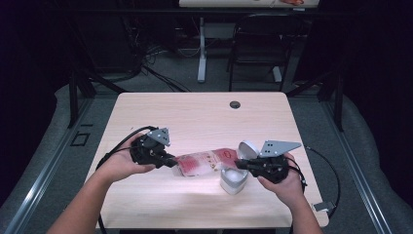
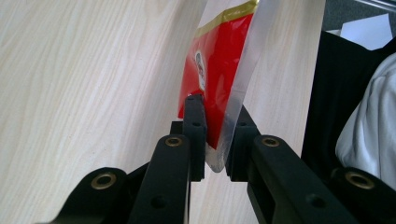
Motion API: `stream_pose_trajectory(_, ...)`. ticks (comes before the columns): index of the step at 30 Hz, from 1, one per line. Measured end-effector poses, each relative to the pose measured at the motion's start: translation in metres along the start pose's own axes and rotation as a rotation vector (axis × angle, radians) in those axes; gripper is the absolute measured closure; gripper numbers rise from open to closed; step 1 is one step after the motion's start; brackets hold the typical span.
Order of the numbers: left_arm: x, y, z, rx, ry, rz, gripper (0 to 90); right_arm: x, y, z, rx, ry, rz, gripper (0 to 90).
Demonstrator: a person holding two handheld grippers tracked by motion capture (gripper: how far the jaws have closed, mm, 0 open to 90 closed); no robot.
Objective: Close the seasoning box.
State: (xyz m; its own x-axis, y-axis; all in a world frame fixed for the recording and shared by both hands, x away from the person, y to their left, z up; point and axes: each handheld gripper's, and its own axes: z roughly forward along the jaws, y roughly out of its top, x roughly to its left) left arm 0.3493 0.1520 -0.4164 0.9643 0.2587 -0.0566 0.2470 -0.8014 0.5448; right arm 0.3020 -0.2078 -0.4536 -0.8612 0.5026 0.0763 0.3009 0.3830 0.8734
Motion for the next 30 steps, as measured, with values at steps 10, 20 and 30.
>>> stream_pose_trajectory(10, 0.0, -0.016, 0.008, -0.032, -0.003, -0.02, 81.4, 0.004, 0.007, 0.003, 0.007, -0.001, -0.018, 90.0)
stream_pose_trajectory(20, 0.001, -0.028, 0.017, -0.065, 0.004, -0.044, 81.1, 0.005, 0.016, 0.006, 0.027, 0.003, -0.032, 90.0)
stream_pose_trajectory(30, 0.004, -0.037, 0.026, -0.05, 0.023, -0.057, 81.0, 0.008, 0.03, 0.013, 0.078, -0.014, -0.064, 90.0)
